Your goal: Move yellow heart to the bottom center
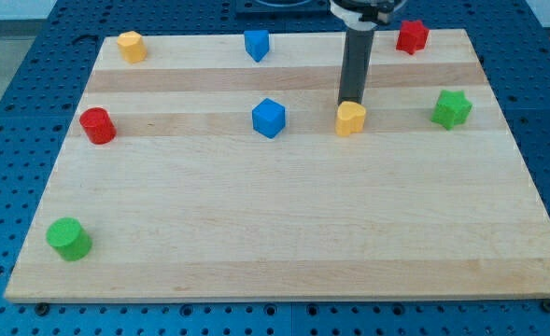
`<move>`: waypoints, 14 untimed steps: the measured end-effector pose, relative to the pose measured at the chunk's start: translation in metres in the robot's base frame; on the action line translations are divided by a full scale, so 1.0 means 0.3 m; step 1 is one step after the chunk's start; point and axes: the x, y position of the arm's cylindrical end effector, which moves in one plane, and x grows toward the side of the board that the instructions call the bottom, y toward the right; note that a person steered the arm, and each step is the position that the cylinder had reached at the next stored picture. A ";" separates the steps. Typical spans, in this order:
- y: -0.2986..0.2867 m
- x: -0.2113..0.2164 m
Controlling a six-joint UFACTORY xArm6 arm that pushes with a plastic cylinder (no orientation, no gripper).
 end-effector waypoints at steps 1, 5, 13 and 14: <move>-0.003 0.105; 0.092 0.189; -0.186 0.483; -0.198 0.518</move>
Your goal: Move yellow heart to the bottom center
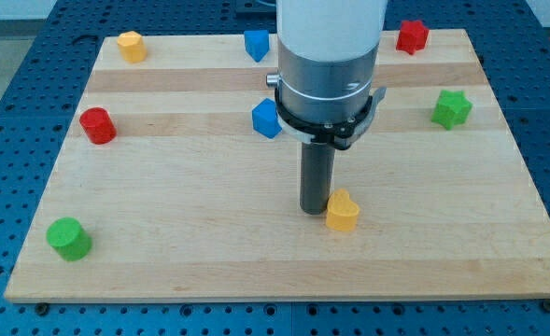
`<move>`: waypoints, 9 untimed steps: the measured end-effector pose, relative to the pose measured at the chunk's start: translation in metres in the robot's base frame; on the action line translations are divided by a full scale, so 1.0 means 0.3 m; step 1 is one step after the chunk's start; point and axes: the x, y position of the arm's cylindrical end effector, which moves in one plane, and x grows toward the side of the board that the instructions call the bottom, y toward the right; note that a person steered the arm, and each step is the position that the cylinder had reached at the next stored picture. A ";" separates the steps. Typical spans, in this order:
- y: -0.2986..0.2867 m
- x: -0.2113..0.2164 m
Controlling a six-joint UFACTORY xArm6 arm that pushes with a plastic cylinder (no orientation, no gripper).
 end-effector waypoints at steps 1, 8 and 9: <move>0.051 -0.077; -0.001 0.134; 0.057 0.094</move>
